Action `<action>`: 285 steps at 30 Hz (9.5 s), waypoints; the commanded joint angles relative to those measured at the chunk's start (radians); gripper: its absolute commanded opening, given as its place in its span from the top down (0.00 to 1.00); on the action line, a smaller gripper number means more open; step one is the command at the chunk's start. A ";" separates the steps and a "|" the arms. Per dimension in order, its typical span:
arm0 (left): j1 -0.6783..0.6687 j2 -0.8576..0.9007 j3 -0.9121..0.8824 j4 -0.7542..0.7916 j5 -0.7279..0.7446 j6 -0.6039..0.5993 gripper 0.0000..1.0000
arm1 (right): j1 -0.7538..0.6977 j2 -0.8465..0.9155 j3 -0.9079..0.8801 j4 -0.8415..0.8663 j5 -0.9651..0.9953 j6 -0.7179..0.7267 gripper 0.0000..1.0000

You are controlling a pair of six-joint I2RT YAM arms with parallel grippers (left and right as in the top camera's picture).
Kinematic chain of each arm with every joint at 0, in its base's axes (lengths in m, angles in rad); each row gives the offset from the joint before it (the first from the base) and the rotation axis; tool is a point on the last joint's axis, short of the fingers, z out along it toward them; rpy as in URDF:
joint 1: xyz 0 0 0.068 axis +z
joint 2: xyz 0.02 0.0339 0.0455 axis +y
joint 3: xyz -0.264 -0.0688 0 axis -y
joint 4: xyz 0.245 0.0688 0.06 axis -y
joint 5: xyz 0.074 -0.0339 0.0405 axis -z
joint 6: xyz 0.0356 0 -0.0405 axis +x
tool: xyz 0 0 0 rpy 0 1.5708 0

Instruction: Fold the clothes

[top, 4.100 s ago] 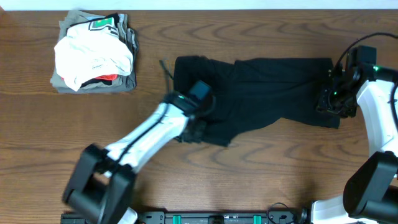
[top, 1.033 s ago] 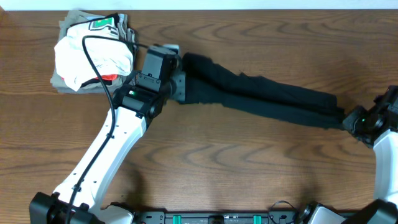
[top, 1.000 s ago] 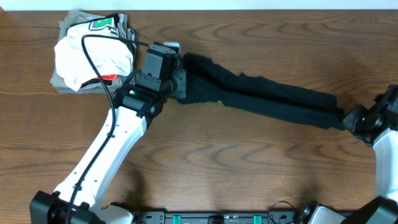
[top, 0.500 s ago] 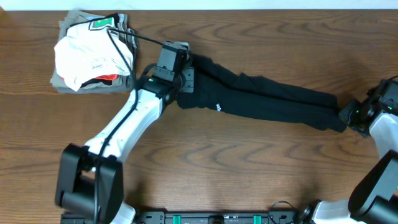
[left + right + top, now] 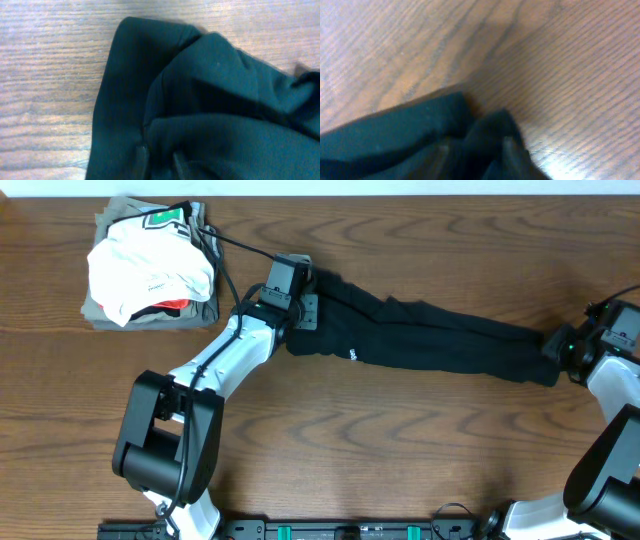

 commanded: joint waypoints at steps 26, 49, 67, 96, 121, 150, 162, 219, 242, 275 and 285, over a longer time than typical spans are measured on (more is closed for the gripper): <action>0.119 -0.234 0.056 -0.357 -0.030 0.009 0.02 | -0.072 0.142 0.087 -0.219 -0.092 -0.283 0.04; 0.118 -0.230 0.056 -0.404 -0.030 0.009 0.02 | -0.209 0.174 0.204 -0.295 -0.207 -0.186 0.99; 0.118 -0.230 0.056 -0.409 -0.030 0.009 0.02 | -0.045 0.174 0.540 -0.632 -0.361 -0.363 0.99; 0.118 -0.229 0.056 -0.409 -0.030 0.009 0.02 | 0.585 0.357 0.540 -0.546 -0.173 -0.211 0.98; 0.118 -0.217 0.056 -0.402 -0.030 0.009 0.02 | 0.587 0.229 0.512 -0.694 -0.024 -0.114 0.84; 0.115 -0.096 0.055 -0.279 0.456 0.153 0.02 | 0.622 0.137 0.887 -0.910 0.041 -0.202 0.27; 0.114 0.119 0.092 -0.200 0.793 0.308 0.02 | 0.552 0.127 0.916 -1.023 0.063 -0.224 0.25; 0.224 0.012 0.092 -0.265 0.669 0.232 0.94 | 0.519 0.161 0.299 -0.297 -0.379 -0.104 0.99; 0.034 -0.126 0.093 -0.232 0.572 0.191 0.94 | 0.417 0.493 0.199 -0.147 -0.380 -0.077 0.99; -0.361 0.125 0.105 0.428 0.082 0.156 0.02 | 0.418 0.515 0.199 -0.153 -0.457 -0.112 0.99; -0.212 -0.354 0.109 0.101 0.082 0.129 0.02 | 0.410 0.484 0.248 -0.183 -0.457 -0.121 0.99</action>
